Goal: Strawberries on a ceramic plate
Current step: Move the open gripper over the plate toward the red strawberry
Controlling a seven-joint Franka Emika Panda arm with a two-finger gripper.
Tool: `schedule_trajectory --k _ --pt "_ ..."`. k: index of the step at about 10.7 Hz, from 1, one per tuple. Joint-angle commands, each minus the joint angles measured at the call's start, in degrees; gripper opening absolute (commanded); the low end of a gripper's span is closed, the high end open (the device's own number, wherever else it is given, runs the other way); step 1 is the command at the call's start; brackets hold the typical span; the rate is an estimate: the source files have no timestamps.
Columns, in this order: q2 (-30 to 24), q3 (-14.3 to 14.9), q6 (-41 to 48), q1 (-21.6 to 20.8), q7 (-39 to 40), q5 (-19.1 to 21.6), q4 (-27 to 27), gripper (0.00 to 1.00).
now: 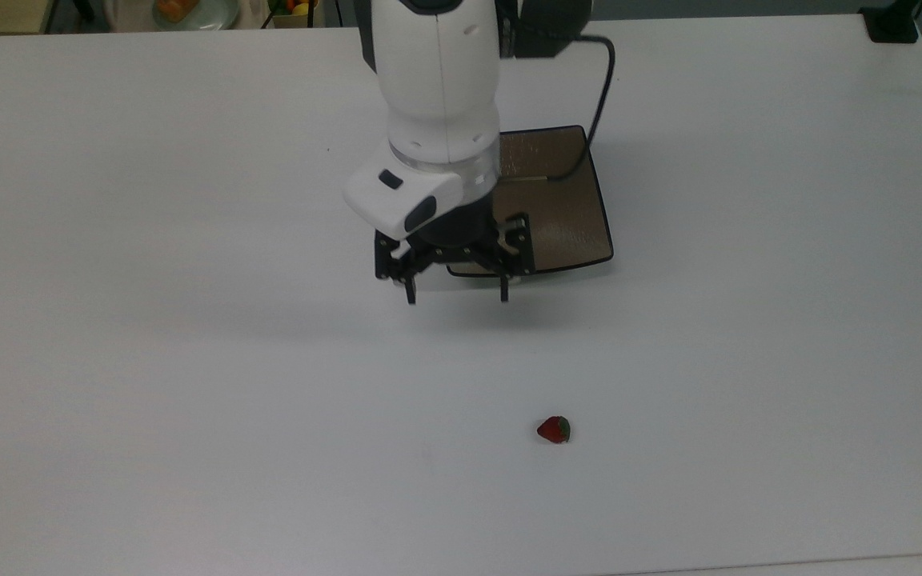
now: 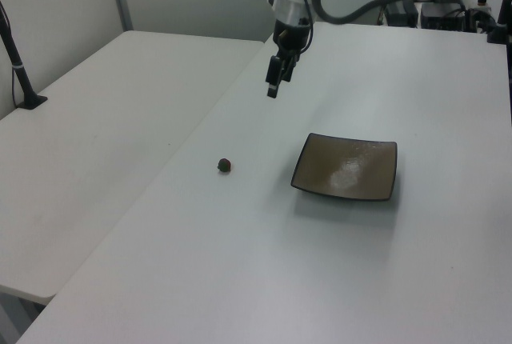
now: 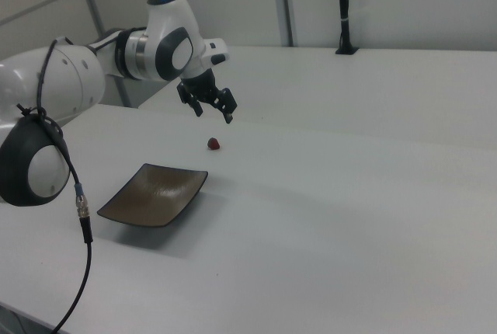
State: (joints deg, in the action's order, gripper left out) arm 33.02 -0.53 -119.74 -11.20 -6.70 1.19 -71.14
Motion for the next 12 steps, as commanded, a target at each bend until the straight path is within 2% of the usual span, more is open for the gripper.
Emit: schedule_trajectory --k 1,6,11,12 --pt "3.88 -0.08 -8.91 -2.06 -4.63 -1.28 1.62 1.00" --pt "9.16 0.18 -22.19 -4.44 -7.18 -1.45 1.35 1.00" --pt "16.71 1.15 -36.77 -6.55 -7.63 -1.63 1.70 1.00" --pt "18.03 1.15 -38.80 -7.08 -7.63 -2.67 1.79 1.00"
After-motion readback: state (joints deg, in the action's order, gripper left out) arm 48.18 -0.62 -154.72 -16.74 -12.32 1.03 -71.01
